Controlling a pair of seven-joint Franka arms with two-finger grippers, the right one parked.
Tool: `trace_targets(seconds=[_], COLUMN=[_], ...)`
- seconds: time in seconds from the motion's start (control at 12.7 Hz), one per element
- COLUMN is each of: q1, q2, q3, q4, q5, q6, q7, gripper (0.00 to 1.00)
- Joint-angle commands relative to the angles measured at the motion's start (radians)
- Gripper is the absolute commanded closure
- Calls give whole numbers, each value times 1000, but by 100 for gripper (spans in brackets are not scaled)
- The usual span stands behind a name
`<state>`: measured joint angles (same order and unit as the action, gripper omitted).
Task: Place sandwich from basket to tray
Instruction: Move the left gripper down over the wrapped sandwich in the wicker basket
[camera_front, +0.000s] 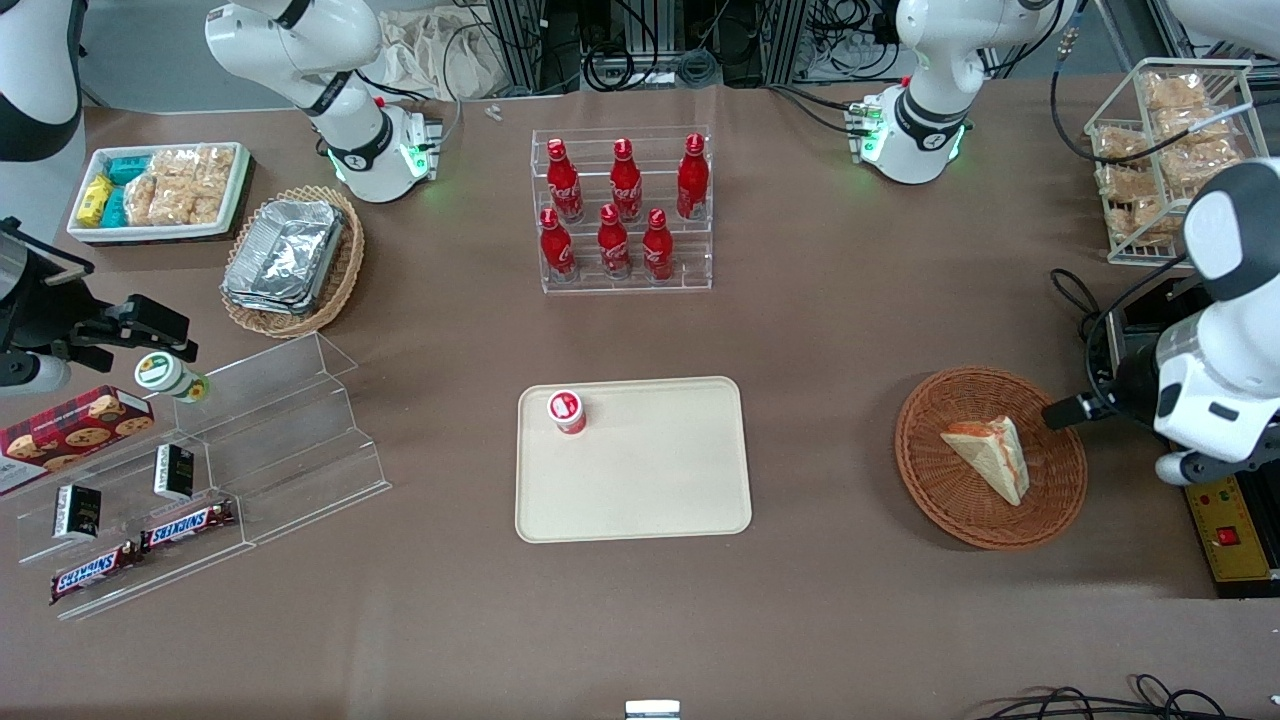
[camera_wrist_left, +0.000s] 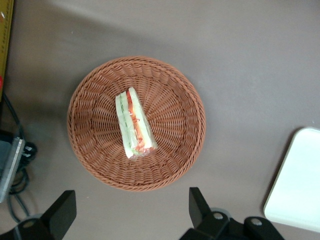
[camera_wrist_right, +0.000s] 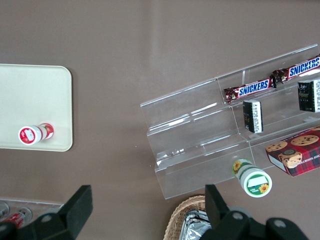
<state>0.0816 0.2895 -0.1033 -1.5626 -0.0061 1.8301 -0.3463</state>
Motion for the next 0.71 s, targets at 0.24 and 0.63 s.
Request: trace_targets(seconds=[0.24,0.63], q1=[-2,0], q2=[154,186], q3=[7,7], q4=[-7,-126], q5=[24,66], q6=[121,251], q7=[-164,-229], gripper=[0,0])
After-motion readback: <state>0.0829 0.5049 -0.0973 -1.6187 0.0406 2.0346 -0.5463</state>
